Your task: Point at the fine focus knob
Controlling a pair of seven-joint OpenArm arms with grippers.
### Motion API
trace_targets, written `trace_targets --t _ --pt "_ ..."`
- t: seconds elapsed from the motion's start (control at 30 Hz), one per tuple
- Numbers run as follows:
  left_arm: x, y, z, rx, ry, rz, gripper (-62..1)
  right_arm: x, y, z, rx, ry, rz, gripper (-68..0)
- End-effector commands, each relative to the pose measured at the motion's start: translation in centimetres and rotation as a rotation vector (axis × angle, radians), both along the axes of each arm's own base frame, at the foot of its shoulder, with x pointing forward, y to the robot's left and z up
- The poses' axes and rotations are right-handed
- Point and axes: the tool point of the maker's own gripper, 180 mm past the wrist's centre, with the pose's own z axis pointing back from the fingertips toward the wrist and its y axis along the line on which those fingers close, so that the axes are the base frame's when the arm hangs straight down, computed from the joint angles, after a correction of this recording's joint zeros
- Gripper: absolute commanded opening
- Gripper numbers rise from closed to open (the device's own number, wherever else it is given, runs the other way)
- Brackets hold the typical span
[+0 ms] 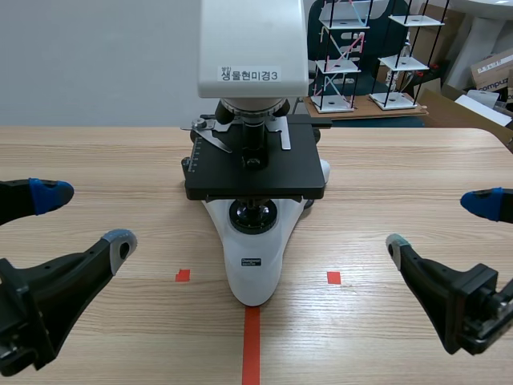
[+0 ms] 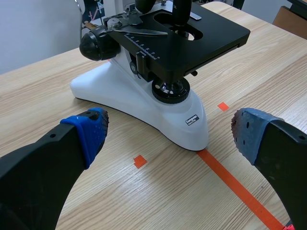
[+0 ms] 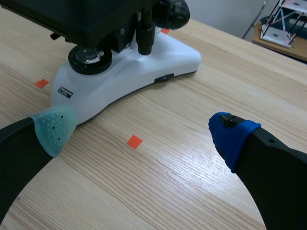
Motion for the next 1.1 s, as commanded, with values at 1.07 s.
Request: trace_targets --t 1.07 --pt "0.07 -0.03 0.54 -0.018 -0.015 0.003 -6.9 0.48 -0.07 0.91 -0.006 -0.033 0.006 -7.2"
